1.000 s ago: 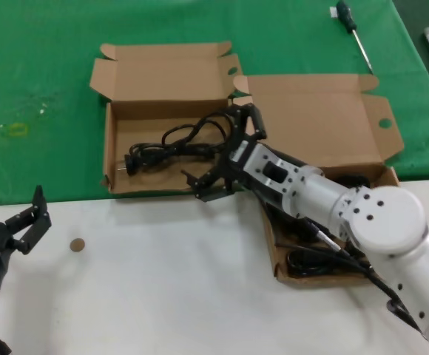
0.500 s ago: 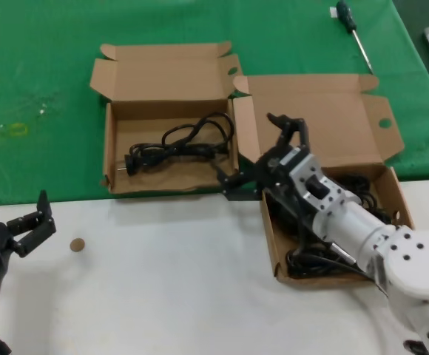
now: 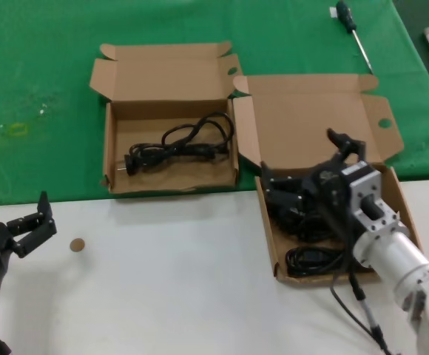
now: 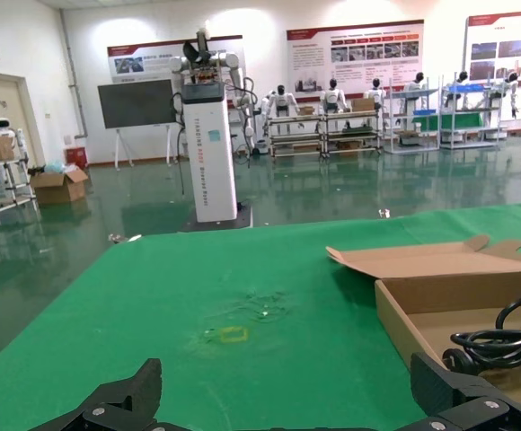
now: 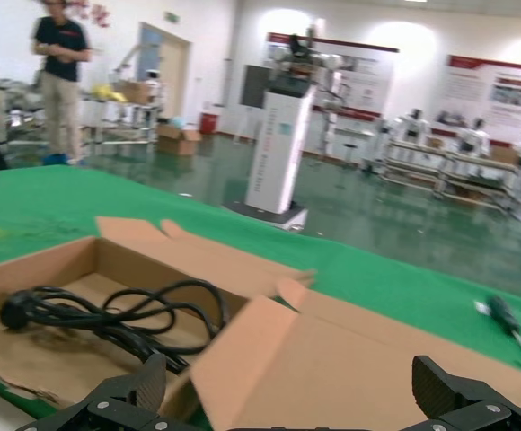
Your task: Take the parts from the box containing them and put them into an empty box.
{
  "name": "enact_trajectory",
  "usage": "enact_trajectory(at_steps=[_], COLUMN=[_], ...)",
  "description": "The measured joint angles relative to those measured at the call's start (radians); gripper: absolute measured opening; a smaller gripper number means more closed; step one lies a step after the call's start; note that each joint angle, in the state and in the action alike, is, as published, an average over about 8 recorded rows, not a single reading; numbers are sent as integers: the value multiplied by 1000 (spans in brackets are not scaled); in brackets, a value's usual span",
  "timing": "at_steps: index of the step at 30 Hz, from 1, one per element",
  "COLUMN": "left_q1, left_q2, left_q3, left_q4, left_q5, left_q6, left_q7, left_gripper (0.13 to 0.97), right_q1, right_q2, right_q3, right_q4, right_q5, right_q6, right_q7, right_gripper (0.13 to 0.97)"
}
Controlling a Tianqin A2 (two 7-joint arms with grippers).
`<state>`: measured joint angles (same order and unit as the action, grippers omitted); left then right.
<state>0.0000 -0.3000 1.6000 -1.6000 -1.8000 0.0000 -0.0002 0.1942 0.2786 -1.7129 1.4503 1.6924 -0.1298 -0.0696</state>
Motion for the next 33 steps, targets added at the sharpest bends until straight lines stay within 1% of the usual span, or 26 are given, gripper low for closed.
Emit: enact_trajectory(at_steps=[9,13,33], left_q1=[0,0,0], left_q2=[0,0,0], left_q3=[0,0,0], left_q4=[0,0,0], left_q5=[0,0,0], left_q6=[0,0,0], left_q7=[0,0,0], left_gripper=[966,966,966], right_q1=[-118,-151,-160], right_q2=[13,17,18], right_q3=[69,88,93], right_q4=[91,116,124], right_q5=[66,84,89], right_q6=[79,101,107], right_q7=[42,54,58], right_gripper=[966,966,966])
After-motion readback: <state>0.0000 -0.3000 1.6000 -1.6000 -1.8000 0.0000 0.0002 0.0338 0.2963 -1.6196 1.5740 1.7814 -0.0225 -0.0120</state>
